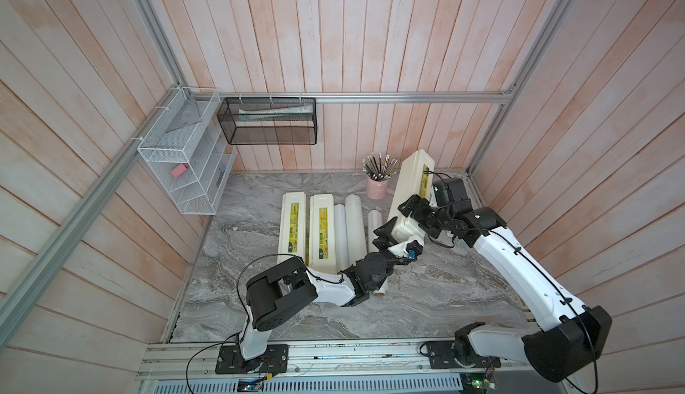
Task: Put plastic wrap rolls into dispensers
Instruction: Open the lid of the plastic wrap cutting box.
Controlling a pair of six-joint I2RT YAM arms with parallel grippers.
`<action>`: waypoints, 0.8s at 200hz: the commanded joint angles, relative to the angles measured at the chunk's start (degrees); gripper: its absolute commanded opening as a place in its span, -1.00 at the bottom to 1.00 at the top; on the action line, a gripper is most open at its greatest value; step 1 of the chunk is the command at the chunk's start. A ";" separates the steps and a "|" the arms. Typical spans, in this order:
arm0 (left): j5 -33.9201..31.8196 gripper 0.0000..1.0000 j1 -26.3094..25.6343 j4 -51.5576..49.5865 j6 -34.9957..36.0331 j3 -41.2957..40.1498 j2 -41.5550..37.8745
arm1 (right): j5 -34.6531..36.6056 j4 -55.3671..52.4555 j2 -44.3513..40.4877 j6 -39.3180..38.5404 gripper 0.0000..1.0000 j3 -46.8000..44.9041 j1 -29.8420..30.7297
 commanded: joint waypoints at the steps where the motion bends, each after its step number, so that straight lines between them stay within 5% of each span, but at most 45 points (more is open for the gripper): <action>1: -1.30 0.37 -0.03 0.00 0.13 1.59 1.30 | -0.88 2.13 -1.14 -2.01 0.45 0.95 0.42; 16: -1.51 0.01 -0.10 0.08 0.25 1.55 1.27 | -1.10 1.59 -0.92 -2.89 0.42 1.31 0.08; 35: -2.51 -0.77 -0.11 -0.18 0.56 1.71 1.31 | -2.85 1.46 -0.87 -4.17 0.36 1.47 -0.73; 47: -3.21 -1.00 -0.11 -1.59 0.62 2.46 1.55 | -4.19 1.54 -1.05 -4.82 0.26 1.30 -1.33; 87: -4.75 -1.00 -0.38 -13.26 -5.88 5.44 -0.40 | -8.15 0.03 -2.47 -8.35 0.05 1.77 -3.01; 160: -11.13 -1.00 -2.93 2.93 -0.55 -0.60 3.09 | -18.34 -1.23 -4.12 -12.18 -0.11 -0.38 -9.76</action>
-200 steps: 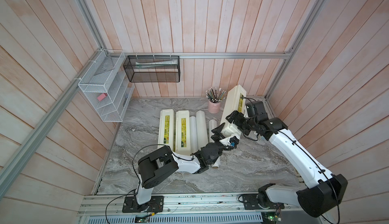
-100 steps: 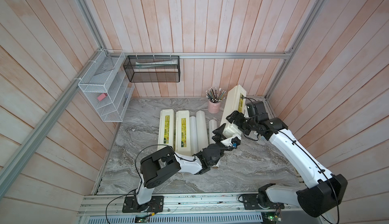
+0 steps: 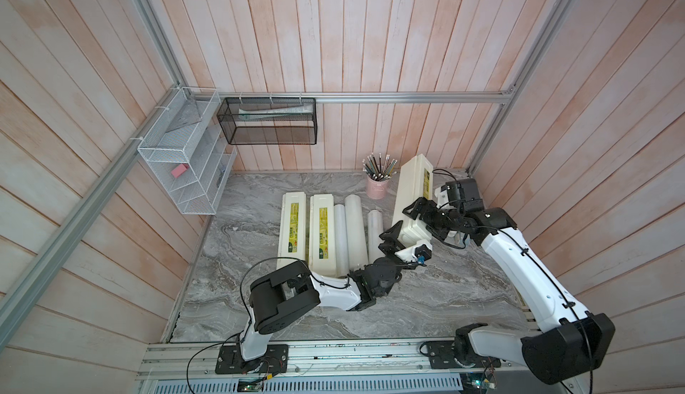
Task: Put plastic wrap rolls into dispensers
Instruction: Open the lid of the plastic wrap cutting box.
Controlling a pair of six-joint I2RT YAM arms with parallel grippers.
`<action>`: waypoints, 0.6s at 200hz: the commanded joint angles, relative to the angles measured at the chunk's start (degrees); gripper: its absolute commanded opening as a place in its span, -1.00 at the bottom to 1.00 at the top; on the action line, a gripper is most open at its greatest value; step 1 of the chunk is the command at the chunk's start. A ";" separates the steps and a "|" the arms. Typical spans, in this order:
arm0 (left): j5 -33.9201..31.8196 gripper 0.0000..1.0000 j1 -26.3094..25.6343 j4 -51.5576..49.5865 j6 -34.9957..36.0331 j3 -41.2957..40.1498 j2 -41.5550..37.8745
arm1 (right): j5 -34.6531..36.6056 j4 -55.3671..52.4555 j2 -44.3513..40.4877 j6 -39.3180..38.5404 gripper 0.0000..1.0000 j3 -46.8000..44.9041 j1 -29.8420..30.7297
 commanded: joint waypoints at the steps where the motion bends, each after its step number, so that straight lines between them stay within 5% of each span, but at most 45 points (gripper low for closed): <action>1: -5.35 -1.00 0.79 4.11 -2.20 -2.80 1.86 | -5.64 2.45 -2.66 -6.50 -0.11 0.87 -2.03; 106: -4.43 -1.00 1.53 1.83 -6.72 -3.66 2.59 | -7.54 -3.48 -1.22 -12.36 -0.10 3.67 -5.91; 120: -4.26 -1.00 1.32 2.76 -5.57 -3.73 2.67 | -8.92 -2.48 -1.29 -12.13 0.03 2.67 -5.79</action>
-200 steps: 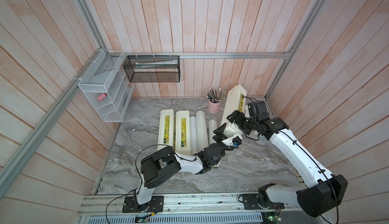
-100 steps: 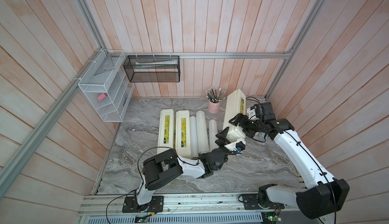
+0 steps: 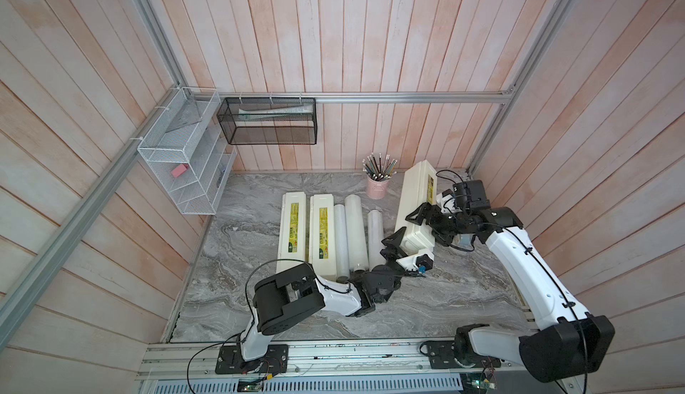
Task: Put plastic wrap rolls into dispensers
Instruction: Open the lid of the plastic wrap cutting box.
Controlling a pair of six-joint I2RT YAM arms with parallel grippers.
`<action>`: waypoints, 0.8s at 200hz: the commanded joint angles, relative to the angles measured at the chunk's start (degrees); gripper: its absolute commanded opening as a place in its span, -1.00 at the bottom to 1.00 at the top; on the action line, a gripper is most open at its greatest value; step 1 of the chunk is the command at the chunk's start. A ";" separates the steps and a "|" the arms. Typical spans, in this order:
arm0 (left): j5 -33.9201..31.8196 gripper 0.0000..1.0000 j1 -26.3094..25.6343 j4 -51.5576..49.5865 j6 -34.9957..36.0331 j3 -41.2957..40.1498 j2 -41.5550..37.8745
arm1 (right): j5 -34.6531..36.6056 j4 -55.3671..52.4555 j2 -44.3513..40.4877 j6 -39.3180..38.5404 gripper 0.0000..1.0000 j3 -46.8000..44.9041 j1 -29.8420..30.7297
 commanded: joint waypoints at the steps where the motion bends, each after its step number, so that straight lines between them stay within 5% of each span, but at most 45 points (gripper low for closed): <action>1: -5.95 -1.00 2.43 -1.16 -6.69 -2.07 1.51 | -1.98 3.84 -1.80 -7.59 0.04 1.92 -1.64; 63: -3.45 -1.00 2.41 4.47 -5.37 -0.34 3.76 | -4.08 9.29 -4.65 -3.66 0.56 -5.45 1.46; 82: -3.16 -1.00 2.41 6.49 -4.98 0.19 4.39 | -4.53 9.02 -4.98 -3.92 0.88 -6.44 2.52; 160: -1.81 -1.00 2.24 4.91 -5.57 2.39 5.78 | -4.99 9.31 -8.44 -3.13 0.90 -11.81 3.39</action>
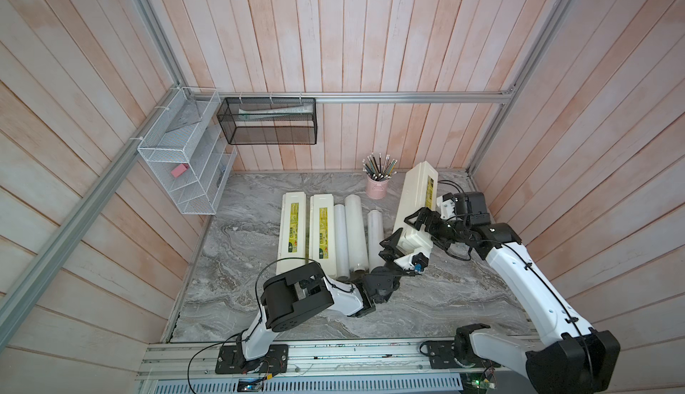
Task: Put plastic wrap rolls into dispensers
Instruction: Open the lid of the plastic wrap cutting box, then place the lid at the center of the board, then place the plastic wrap cutting box at the center of the board.
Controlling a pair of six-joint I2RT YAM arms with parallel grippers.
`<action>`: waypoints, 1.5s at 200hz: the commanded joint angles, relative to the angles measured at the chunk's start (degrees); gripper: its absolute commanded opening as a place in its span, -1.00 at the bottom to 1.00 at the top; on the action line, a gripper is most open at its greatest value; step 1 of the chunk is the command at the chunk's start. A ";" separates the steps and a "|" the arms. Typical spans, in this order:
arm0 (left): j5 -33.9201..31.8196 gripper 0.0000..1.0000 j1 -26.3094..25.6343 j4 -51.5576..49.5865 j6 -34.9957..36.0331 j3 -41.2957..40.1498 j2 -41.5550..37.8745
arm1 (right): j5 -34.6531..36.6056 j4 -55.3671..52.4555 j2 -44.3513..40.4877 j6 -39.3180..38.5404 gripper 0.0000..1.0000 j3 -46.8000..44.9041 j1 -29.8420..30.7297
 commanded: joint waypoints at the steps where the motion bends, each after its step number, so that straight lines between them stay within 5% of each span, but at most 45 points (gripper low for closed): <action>1: -0.51 -1.00 1.69 -0.28 -1.54 2.09 1.80 | -6.46 -3.21 -2.01 -3.07 0.90 -0.80 2.01; 30: -0.95 -1.00 1.38 0.59 -0.67 1.75 2.41 | -3.79 -5.20 -1.49 -4.06 0.68 1.25 1.94; 70: -3.55 -1.00 0.33 2.91 0.15 1.31 3.63 | -1.22 -8.18 -0.83 -5.96 0.65 5.70 -0.33; 156: -6.51 -1.00 -0.77 8.83 3.61 0.45 6.06 | -11.86 -12.91 2.01 -11.41 0.52 14.12 -11.01; 181: -7.84 -1.00 -0.84 6.33 2.47 2.00 5.63 | -8.43 -14.93 2.27 -13.06 0.52 14.88 -11.60; 241: -15.18 -1.00 -1.75 -19.82 -25.53 8.21 -1.21 | 2.21 -14.46 -2.78 -13.75 0.52 5.02 -12.14; 300: -17.00 -1.00 -5.52 -27.60 -38.77 10.12 -0.60 | 8.39 -16.05 -8.21 -14.88 0.53 -4.10 -12.14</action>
